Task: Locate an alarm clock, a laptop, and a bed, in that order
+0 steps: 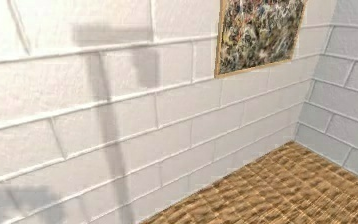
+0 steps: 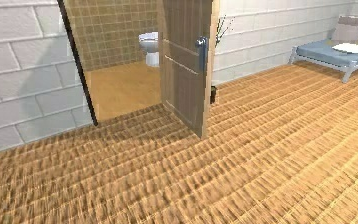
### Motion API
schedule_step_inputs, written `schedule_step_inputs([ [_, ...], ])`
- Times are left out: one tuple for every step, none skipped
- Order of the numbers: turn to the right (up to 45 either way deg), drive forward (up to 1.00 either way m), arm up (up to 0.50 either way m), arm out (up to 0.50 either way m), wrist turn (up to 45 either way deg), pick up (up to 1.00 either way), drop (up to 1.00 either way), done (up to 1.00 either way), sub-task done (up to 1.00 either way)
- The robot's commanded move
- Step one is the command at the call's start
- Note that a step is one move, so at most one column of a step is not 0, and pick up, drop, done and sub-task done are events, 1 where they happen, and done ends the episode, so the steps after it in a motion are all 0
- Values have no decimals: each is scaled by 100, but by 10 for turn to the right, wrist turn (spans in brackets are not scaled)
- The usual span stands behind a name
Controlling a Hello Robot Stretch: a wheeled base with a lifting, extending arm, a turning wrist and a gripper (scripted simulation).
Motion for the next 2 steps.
schedule_step_inputs([
  [450, 0, 0, 0, 0, 0, 0, 0, 0],
  [390, 0, 0, 0, 0, 0, 0, 0, 0],
])
